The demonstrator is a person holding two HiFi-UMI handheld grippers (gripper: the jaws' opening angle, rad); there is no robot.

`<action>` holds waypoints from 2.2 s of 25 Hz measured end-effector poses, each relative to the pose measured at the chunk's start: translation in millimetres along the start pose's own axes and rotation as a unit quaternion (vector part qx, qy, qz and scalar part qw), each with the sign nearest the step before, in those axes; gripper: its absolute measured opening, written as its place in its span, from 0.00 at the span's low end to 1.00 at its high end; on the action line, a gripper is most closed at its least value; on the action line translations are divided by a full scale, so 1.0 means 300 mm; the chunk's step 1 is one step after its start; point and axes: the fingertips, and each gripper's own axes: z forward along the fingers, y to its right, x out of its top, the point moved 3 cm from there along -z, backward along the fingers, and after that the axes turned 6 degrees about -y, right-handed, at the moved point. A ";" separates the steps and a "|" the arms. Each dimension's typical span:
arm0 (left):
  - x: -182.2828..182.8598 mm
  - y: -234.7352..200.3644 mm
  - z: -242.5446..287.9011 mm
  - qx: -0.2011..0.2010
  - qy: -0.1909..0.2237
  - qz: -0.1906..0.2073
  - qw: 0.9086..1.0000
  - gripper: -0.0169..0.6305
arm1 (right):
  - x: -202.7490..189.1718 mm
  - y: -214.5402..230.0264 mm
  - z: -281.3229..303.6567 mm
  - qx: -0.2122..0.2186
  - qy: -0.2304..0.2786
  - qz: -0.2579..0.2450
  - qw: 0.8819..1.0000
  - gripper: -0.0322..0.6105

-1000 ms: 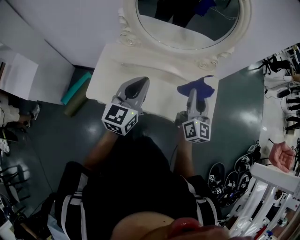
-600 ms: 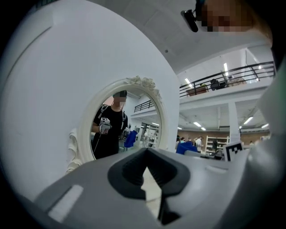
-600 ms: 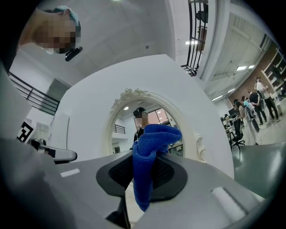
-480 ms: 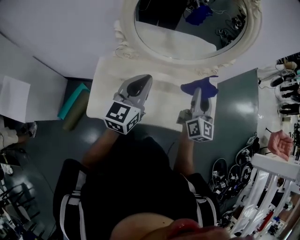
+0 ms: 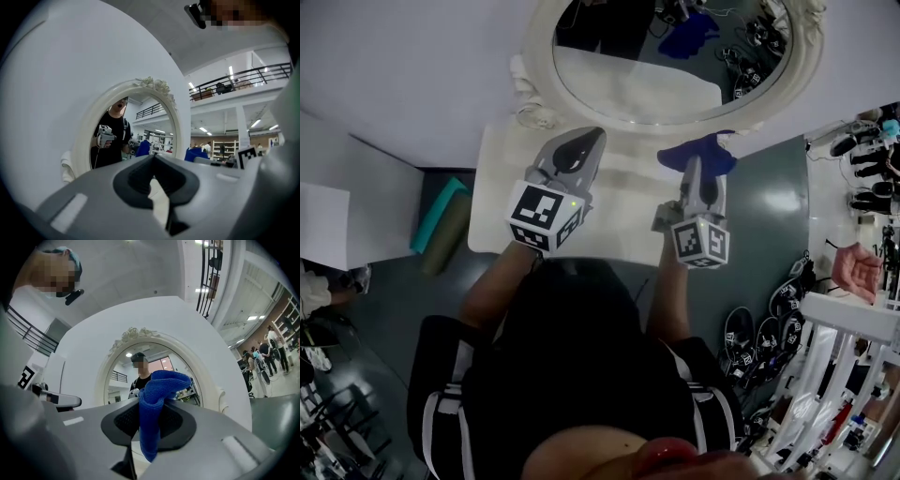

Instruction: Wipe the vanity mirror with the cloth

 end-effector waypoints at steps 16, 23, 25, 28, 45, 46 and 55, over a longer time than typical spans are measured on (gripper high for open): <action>0.057 -0.022 0.157 0.018 0.002 -0.011 1.000 0.04 | 0.201 0.203 0.298 -0.024 0.036 -0.021 0.999 0.16; 0.068 0.023 0.189 0.017 0.006 -0.008 1.000 0.04 | 0.243 0.302 0.334 -0.031 0.040 -0.023 0.998 0.16; 0.078 0.008 0.187 0.017 0.007 -0.010 1.000 0.04 | 0.252 0.296 0.357 -0.030 0.038 -0.020 0.999 0.16; 0.082 -0.027 0.184 0.019 0.009 -0.012 1.000 0.04 | 0.252 0.285 0.393 -0.031 0.042 -0.015 0.999 0.16; 0.031 -0.072 0.221 0.026 0.004 -0.025 0.999 0.04 | 0.297 0.342 0.498 -0.025 0.078 -0.010 0.997 0.16; 0.032 -0.070 0.222 0.026 0.004 -0.026 0.999 0.04 | 0.305 0.341 0.500 -0.025 0.080 -0.012 0.996 0.16; 0.030 -0.057 0.221 0.021 0.004 -0.037 0.999 0.04 | 0.382 0.311 0.506 -0.004 0.101 -0.014 0.995 0.16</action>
